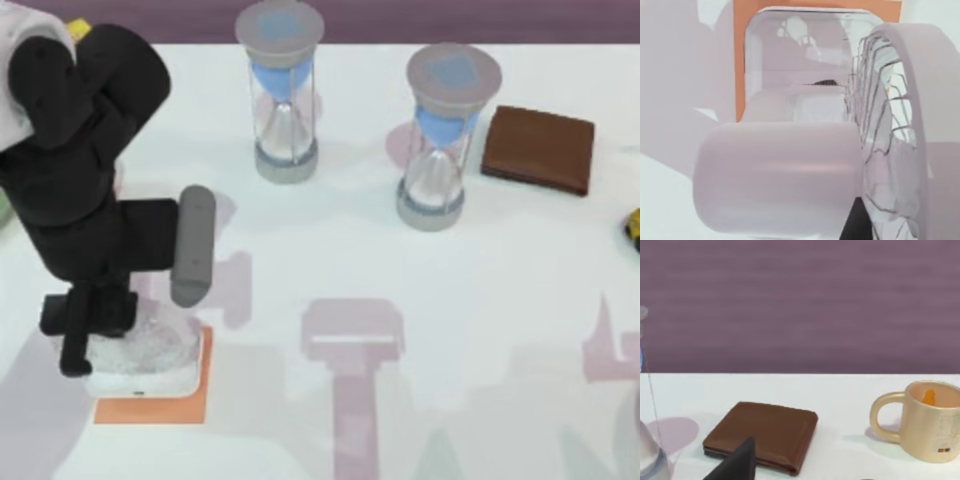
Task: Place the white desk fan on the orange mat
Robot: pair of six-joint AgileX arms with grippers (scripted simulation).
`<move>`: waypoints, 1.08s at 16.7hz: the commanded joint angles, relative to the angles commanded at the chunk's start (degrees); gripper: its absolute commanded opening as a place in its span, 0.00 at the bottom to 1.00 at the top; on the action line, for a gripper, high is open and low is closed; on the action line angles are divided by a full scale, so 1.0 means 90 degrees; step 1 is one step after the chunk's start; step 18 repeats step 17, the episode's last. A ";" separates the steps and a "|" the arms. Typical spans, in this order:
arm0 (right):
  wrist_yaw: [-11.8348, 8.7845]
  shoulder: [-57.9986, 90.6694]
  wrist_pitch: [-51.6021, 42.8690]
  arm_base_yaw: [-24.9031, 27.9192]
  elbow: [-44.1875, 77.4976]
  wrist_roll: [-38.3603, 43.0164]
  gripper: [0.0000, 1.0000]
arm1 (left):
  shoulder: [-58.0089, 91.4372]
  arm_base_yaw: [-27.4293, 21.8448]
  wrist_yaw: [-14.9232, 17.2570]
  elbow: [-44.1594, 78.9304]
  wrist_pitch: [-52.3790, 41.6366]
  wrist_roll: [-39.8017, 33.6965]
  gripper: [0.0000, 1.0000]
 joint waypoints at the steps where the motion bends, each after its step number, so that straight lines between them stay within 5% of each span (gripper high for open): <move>1: 0.0000 0.0000 0.0000 0.0000 0.0000 0.0000 1.00 | 0.0000 0.0000 0.0000 0.0000 0.0000 0.0000 0.23; 11: 0.0000 0.0000 0.0000 0.0000 0.0000 0.0000 1.00 | 0.0000 0.0000 0.0000 0.0000 0.0000 0.0000 0.98; 18: 0.0000 0.0000 0.0000 0.0000 0.0000 0.0000 1.00 | 0.0000 0.0000 0.0000 0.0000 0.0000 0.0000 1.00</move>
